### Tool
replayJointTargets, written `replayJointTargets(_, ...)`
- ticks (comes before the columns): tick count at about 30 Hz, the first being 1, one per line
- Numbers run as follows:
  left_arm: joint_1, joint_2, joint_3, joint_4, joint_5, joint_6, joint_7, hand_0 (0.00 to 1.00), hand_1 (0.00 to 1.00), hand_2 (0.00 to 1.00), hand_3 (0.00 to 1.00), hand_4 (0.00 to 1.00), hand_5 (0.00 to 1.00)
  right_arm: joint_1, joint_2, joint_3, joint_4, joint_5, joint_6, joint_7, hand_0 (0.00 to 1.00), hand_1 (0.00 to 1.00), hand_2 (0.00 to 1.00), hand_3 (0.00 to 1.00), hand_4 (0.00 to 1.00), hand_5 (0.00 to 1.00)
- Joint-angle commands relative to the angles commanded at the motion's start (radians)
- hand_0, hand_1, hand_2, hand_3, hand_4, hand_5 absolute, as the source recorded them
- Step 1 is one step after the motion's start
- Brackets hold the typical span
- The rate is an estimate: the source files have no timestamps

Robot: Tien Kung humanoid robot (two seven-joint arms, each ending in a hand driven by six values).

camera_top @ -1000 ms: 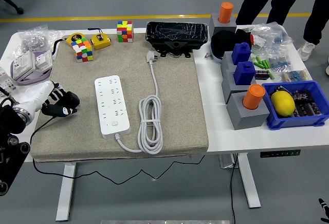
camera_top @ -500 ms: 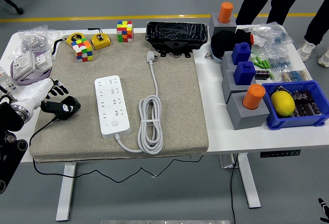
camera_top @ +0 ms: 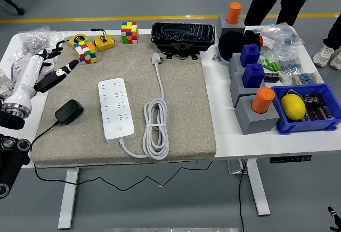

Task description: Pick up the plug,place it near the board,insert it into the board,press the button

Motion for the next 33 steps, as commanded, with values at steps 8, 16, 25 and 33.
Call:
replayJointTargets(8, 0.040, -0.077, -0.057, -0.013, -0.197, 0.003, -0.058, 0.891, 0.998, 0.993, 0.951, 0.998, 0.948, -0.003, 0.015, 0.011, 0.000, -0.015, -0.001, -0.002, 0.848, 0.802, 0.781, 0.819, 0.998, 0.998)
replayJointTargets(16, 0.085, -0.112, -0.090, -0.020, -0.390, -0.018, -0.146, 0.936, 0.998, 0.998, 0.998, 0.998, 0.952, -0.001, 0.032, 0.014, 0.000, -0.030, -0.003, -0.003, 0.847, 0.801, 0.780, 0.821, 0.998, 0.998)
replayJointTargets(25, 0.110, -0.126, -0.091, -0.067, -0.448, -0.022, -0.189, 0.927, 0.981, 0.978, 0.964, 0.998, 0.998, -0.023, 0.052, 0.028, 0.000, -0.054, -0.012, 0.007, 0.847, 0.807, 0.786, 0.820, 0.998, 0.998)
replayJointTargets(33, 0.129, -0.126, -0.053, -0.084, -0.369, 0.006, -0.163, 0.847, 0.909, 0.903, 0.896, 0.998, 0.998, -0.064, 0.073, 0.089, 0.000, -0.116, -0.037, 0.038, 0.848, 0.818, 0.807, 0.835, 0.998, 0.998)
